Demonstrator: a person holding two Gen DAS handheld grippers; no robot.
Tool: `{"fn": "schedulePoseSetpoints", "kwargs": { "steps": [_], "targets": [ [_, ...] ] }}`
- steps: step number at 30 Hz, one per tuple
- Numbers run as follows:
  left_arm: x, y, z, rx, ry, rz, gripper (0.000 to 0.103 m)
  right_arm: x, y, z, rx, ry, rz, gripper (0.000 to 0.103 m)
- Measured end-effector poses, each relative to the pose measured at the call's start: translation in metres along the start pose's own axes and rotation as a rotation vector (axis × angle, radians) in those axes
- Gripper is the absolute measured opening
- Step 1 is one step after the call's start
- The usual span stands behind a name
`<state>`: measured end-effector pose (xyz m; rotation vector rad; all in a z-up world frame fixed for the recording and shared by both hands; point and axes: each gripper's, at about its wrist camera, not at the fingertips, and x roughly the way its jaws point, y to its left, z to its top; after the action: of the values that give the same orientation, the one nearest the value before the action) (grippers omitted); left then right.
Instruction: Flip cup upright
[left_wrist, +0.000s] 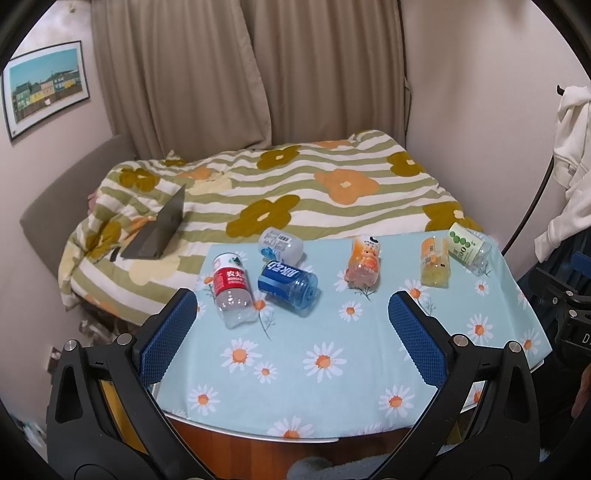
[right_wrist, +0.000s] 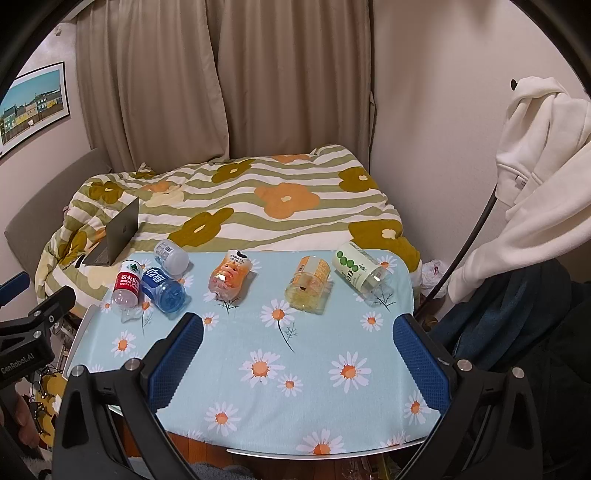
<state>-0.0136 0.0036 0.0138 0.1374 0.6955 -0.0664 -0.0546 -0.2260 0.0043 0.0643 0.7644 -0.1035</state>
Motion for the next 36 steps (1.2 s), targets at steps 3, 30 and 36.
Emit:
{"fn": "schedulePoseSetpoints", "kwargs": {
  "steps": [3, 30, 36],
  "targets": [
    [0.0001, -0.0001, -0.0003, -0.001, 0.0, -0.001, 0.103, 0.0005, 0.0, -0.0001, 0.0, 0.0, 0.0, 0.103],
    [-0.0023, -0.0006, 0.0006, 0.002, -0.001, -0.002, 0.103, 0.0034, 0.0029, 0.0002, 0.003, -0.001, 0.001, 0.103],
    [-0.002, -0.0002, 0.0008, 0.0, 0.001, -0.003, 0.103, 0.0041, 0.0029, -0.0004, 0.003, -0.002, 0.001, 0.103]
  ]
}}
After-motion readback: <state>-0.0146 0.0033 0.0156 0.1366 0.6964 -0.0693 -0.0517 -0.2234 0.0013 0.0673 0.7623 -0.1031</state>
